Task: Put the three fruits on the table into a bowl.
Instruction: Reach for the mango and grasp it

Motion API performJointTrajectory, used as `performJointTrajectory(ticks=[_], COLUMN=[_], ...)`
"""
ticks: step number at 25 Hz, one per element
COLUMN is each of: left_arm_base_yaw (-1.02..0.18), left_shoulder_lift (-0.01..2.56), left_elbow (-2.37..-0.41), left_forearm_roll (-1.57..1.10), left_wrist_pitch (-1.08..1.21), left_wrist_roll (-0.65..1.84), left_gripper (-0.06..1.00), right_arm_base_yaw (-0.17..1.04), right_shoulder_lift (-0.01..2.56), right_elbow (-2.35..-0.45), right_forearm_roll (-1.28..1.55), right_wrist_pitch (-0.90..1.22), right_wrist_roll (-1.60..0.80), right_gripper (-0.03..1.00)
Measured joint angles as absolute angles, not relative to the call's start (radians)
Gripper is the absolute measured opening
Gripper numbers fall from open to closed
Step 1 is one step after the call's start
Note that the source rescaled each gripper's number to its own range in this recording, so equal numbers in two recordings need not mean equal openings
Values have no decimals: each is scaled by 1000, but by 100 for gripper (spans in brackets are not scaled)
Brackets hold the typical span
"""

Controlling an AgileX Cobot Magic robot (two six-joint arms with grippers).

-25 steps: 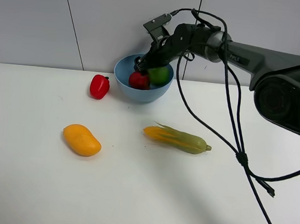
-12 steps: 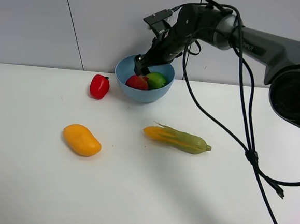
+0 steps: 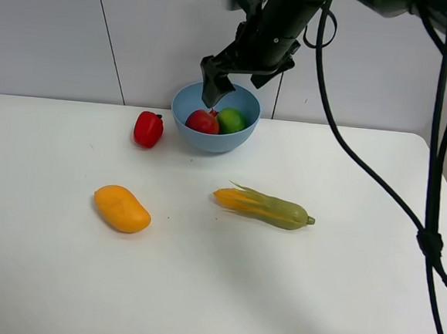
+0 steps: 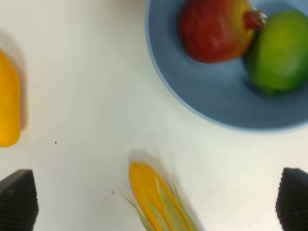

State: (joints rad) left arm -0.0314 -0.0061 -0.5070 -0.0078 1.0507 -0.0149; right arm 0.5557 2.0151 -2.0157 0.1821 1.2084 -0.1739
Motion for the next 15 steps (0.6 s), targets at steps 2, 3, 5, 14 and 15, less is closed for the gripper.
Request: performJointTrajectory(ticks=[2, 3, 5, 14, 15], left_arm_base_yaw=[-31, -31, -31, -31, -31], left_shoulder_lift=[-6, -6, -6, -6, -6], left_elbow=[-507, -507, -507, -507, -507], left_forearm_roll=[-8, -8, -8, -8, -8], left_wrist_pitch=[1051, 1051, 1051, 1051, 1051], left_wrist_roll=[-15, -15, -15, -15, -15], left_gripper=[100, 100, 100, 100, 100], right_arm_base_yaw=[551, 541, 505, 212, 183], right_shoulder_lift=[1985, 1968, 1935, 1704, 1663], right_elbow=[-2005, -1995, -1974, -1725, -1685], right_forearm_roll=[130, 109, 61, -54, -54], right_wrist_pitch=[1210, 1211, 1211, 1211, 1211], right_wrist_roll=[-132, -108, -53, 23, 26], right_gripper=[100, 100, 100, 100, 100])
